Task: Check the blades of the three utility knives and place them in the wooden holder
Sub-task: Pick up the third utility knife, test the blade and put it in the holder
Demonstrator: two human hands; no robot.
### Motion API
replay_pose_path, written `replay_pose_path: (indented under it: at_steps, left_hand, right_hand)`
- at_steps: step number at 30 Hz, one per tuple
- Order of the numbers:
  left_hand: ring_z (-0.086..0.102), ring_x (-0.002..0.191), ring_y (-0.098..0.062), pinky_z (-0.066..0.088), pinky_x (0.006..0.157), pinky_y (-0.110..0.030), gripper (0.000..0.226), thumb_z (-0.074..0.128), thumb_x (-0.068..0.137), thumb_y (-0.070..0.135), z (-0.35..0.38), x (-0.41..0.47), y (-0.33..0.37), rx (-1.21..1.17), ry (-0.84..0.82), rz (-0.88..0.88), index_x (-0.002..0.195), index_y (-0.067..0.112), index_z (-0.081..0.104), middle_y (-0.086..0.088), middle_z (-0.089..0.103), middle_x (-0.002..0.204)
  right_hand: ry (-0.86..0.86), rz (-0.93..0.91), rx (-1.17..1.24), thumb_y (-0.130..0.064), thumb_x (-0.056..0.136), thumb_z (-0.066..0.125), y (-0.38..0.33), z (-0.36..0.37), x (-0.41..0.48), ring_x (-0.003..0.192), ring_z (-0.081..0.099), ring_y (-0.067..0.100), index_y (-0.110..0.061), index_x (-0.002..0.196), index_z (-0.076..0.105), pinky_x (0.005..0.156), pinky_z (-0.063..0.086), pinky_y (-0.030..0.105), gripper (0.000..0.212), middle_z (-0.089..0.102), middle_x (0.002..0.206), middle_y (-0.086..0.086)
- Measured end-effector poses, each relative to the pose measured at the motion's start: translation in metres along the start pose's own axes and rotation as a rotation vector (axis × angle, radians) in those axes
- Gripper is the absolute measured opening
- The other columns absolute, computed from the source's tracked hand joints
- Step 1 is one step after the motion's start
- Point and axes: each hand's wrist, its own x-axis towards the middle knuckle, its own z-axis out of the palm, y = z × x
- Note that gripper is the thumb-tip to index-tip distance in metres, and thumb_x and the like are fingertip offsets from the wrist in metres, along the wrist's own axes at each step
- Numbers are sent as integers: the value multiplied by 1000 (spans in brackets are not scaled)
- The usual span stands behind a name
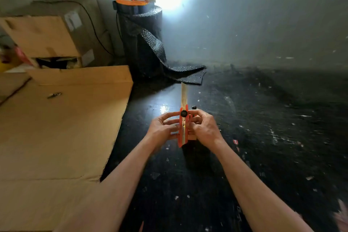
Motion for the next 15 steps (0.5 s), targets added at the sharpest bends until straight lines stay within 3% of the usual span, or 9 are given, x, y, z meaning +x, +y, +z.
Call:
replay_pose_path:
  at_steps: [4,9,13,15]
  left_hand:
    - [79,92,-29,66,75,-43,45,63,90,-16,12,2,31,12,-32,51,125,11,68,-21,77,112]
    - [80,90,-28,66,72,-42,46,61,91,-16,23,-2,57,9,-50,122,126,12,69,-17,80,107]
    - [79,90,-28,65,76,-47,48,61,90,-17,31,-2,70,18,-56,161,128,11,69,-15,80,107]
    - [79,87,-28,65,73,-45,50,58,89,-20,34,-1,76,18,-56,178,127,11,70,-15,81,104]
  right_hand:
    - [32,-71,21,-13,91,71,-31,-17,1,82,77,25,-10,121,61,76,63,48,32,75,97,11]
    - [164,-175,-183,-20,94,67,-56,-24,2,83,74,10,-24,132,55,71,63,28,40,74,102,0]
    - [226,-289,-353,-18,95,64,-72,-31,5,97,61,4,-29,127,60,73,45,10,34,69,117,-3]
    - [224,-317,-376,-18,95,65,-77,-35,6,97,60,4,-28,125,63,75,43,11,31,70,119,-1]
